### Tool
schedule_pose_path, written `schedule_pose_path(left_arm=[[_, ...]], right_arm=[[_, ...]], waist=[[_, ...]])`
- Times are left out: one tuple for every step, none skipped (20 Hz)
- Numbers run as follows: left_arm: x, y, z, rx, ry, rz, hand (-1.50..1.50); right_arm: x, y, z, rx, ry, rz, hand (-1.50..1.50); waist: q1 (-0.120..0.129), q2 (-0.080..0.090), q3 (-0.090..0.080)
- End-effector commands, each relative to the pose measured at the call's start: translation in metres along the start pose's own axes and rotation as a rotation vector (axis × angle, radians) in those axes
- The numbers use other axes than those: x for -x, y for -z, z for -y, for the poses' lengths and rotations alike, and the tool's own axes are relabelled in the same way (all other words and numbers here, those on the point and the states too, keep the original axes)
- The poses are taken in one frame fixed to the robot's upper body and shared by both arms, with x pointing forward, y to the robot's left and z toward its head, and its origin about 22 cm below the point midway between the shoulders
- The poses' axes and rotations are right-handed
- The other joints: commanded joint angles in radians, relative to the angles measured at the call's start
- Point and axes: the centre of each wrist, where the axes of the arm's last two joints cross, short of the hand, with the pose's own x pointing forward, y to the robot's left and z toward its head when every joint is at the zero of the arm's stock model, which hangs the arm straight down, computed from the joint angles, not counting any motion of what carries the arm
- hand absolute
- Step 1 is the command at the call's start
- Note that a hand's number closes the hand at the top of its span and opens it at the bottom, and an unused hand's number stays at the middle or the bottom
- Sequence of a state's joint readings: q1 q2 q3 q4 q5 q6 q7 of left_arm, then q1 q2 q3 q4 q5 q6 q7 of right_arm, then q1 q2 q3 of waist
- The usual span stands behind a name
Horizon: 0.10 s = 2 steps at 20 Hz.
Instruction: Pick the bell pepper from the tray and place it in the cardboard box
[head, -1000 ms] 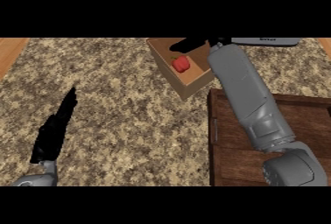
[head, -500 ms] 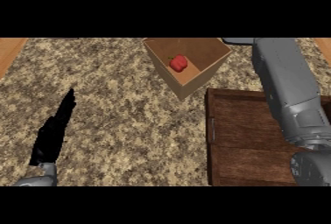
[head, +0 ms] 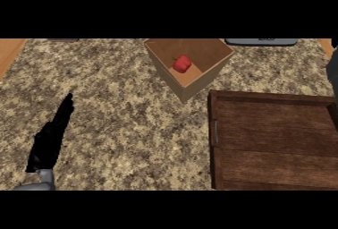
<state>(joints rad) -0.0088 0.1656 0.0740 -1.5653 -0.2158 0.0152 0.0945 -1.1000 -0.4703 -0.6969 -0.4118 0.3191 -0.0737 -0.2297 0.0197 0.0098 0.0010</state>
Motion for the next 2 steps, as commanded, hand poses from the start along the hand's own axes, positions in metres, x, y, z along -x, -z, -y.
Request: schedule_pose_path(left_arm=[[0.002,0.006,0.003,0.006,-0.003,0.009,0.0],[0.009,-0.009,0.001,0.017,-0.023,0.006,0.0]], right_arm=[[0.012,-0.004,0.065,-0.028,-0.005,0.016,-1.5],[0.003,-0.001,0.081,-0.013,-0.032,0.007,-1.5]], waist=[[0.005,0.005,0.001],[0.004,-0.001,0.0]])
